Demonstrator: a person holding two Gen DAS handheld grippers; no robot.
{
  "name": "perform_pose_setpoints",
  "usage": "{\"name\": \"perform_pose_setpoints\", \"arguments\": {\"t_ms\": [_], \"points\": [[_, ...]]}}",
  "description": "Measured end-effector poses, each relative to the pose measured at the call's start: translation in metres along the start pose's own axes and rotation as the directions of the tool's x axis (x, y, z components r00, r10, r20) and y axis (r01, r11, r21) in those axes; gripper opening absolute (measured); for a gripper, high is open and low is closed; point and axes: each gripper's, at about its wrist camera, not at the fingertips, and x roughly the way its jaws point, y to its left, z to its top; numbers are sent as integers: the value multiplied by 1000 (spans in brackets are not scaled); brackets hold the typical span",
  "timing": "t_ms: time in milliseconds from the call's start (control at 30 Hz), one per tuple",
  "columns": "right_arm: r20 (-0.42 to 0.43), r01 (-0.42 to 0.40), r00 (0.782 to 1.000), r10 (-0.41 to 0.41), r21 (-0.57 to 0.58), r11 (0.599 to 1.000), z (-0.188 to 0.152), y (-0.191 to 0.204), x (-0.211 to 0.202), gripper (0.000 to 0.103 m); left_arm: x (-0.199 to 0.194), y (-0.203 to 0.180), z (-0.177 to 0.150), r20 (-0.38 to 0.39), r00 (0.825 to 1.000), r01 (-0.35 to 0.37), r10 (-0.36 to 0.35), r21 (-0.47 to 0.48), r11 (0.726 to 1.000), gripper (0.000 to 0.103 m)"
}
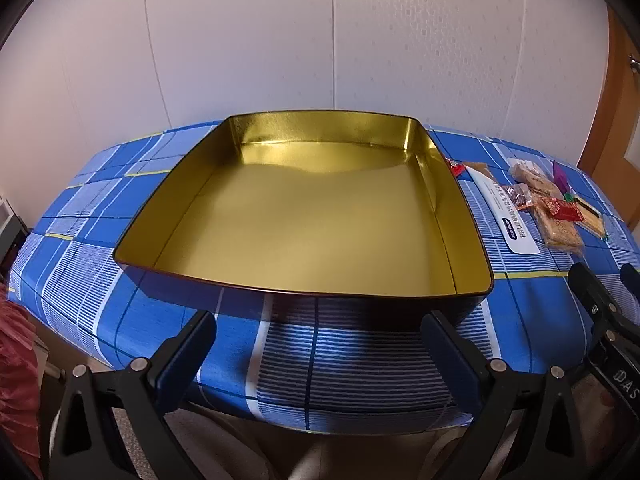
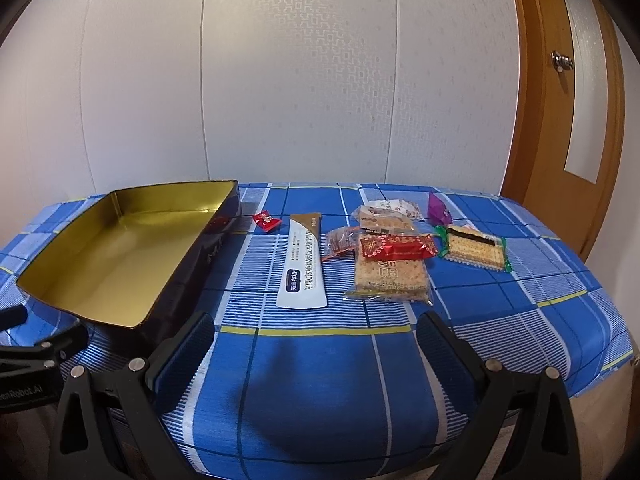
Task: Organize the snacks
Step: 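Move the right tool over the green-ended cracker pack and grasp it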
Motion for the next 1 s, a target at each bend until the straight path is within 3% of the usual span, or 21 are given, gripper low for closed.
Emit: {"name": "perform_pose_setpoints", "arguments": {"t_ms": [133,267,500,733,833,1000], "points": [[-2,-1,1000,1,7,1000,1,-2,1,103,0,1,0,-6,1000,13,-13,1,1000,103],[-6,-5,1000,5,25,1000,3,-7,2,103,4,-2,-2,-48,995,83,-82,24,996,103],[-34,17,999,-15,64,998,3,-21,7,101,-6,-15,-10,-26,989,146,-145,87,985,103],[-125,74,990,-63,86,994,18,-50,31,92,-11,-34,-15,-42,983,185,-181,167,968,103],[-178,73,982,-58,76,994,30,-67,49,84,-11,-39,-17,-48,982,189,-183,183,965,103],[-246,39,969,-1,148,988,44,-100,83,84,-12,-46,-18,-39,981,195,-192,197,961,103]]}}
